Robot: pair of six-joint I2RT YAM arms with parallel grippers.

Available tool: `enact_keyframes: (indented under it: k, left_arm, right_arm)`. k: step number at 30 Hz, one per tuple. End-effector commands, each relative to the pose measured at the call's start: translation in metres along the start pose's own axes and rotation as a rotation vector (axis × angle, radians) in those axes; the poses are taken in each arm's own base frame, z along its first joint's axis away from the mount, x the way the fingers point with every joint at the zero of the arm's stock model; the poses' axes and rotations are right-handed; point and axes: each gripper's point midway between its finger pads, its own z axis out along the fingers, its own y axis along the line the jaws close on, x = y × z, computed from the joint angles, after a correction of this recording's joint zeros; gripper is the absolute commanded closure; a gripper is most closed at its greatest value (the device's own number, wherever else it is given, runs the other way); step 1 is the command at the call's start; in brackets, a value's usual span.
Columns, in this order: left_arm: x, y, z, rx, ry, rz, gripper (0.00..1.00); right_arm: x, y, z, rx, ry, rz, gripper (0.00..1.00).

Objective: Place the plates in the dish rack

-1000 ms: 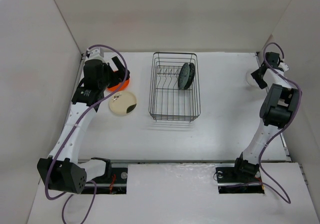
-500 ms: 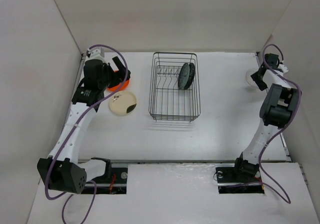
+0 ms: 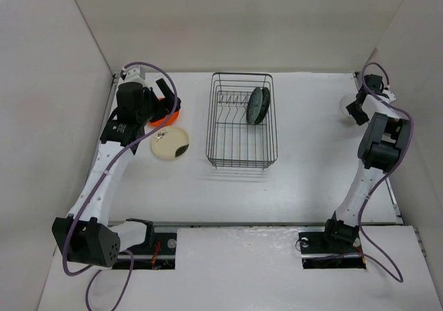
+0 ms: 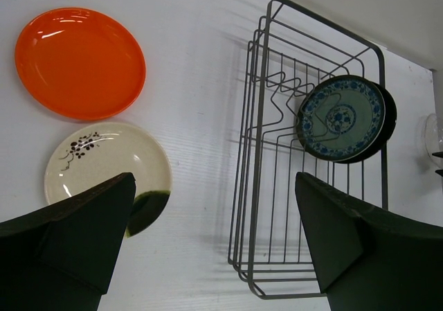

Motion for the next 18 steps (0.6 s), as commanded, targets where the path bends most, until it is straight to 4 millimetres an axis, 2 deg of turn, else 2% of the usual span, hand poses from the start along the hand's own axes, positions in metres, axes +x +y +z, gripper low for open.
enact_keyframes:
  k: [1,4,10,14,17,18]
  left_arm:
    - [-0.011,-0.006,-0.002,0.025,-0.037,0.013,0.00]
    - [-0.012,-0.004,-0.002,0.017,-0.042,0.013,0.00]
    - [-0.012,-0.004,-0.002,0.017,-0.042,0.013,0.00]
    - [-0.012,-0.004,-0.002,0.017,-0.042,0.013,0.00]
    - [-0.014,-0.006,-0.005,0.022,-0.050,0.013,0.00]
    - [-0.014,-0.006,-0.005,0.022,-0.050,0.013,0.00]
  right_arm:
    - [-0.013,0.011,-0.004,-0.002,-0.030,-0.007,0.47]
    - [-0.007,0.011,0.000,0.003,-0.006,-0.015,0.55]
    - [0.000,0.007,0.007,0.044,0.043,-0.046,0.55]
    - [0.005,0.004,0.009,0.063,0.064,-0.055,0.51]
    - [0.007,0.002,0.010,0.074,0.077,-0.070,0.51]
    - [0.004,0.004,0.009,0.068,0.071,-0.067,0.55]
